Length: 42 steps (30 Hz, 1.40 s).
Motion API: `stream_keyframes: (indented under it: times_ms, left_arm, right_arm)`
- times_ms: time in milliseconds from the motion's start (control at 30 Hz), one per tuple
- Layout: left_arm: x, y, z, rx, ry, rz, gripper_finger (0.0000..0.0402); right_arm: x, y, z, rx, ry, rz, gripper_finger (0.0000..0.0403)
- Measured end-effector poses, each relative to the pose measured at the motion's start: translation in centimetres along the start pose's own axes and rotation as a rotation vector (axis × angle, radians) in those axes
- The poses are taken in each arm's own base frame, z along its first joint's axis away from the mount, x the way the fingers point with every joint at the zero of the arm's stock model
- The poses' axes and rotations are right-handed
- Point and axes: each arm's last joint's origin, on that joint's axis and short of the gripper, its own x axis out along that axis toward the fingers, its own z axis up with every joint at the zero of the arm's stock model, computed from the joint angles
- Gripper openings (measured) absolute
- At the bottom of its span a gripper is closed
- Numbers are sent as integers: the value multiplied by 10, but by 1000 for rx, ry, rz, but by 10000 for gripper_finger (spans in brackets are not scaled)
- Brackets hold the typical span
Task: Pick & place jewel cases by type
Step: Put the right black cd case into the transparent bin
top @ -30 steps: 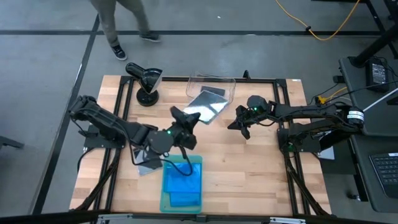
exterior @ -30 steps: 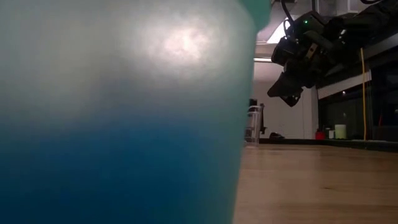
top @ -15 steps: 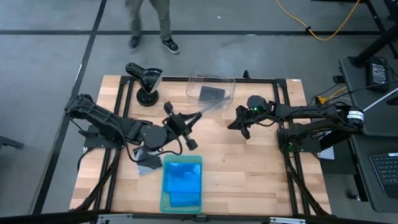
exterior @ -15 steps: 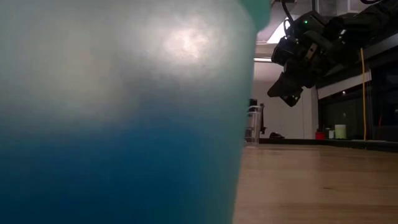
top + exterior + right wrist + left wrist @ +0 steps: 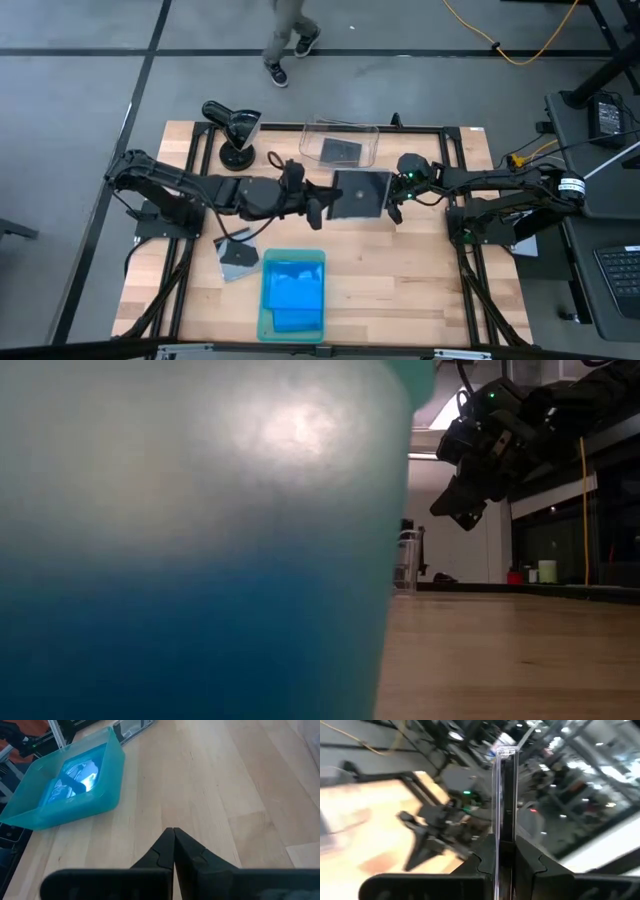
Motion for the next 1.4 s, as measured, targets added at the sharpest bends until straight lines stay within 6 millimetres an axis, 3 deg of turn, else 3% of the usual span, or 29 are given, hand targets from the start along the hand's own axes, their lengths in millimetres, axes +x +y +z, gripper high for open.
stream_keyframes:
  times_ms: [200, 467, 600, 933, 1167, 1400]
  left_arm:
    - [5, 1, 8, -22, 8, -73, 21]
    - [12, 25, 9, 81, 96, 69, 21]
    - [12, 38, 24, 118, 87, 128, 21]
    - [33, 100, 82, 71, 20, 250, 21]
    - [59, 151, 96, -28, 64, 319, 21]
    - [88, 185, 93, -85, 97, 330, 21]
  right_arm:
    - [0, 0, 0, 1, 1, 0, 10]
    - [0, 0, -3, -1, 30, -4, 10]
    - [0, -1, -8, -10, 81, -10, 10]
    - [-3, -8, -9, -38, 85, -34, 10]
    - [-12, -23, -5, -48, 42, -59, 10]
    - [-18, -31, 2, -129, -27, -85, 10]
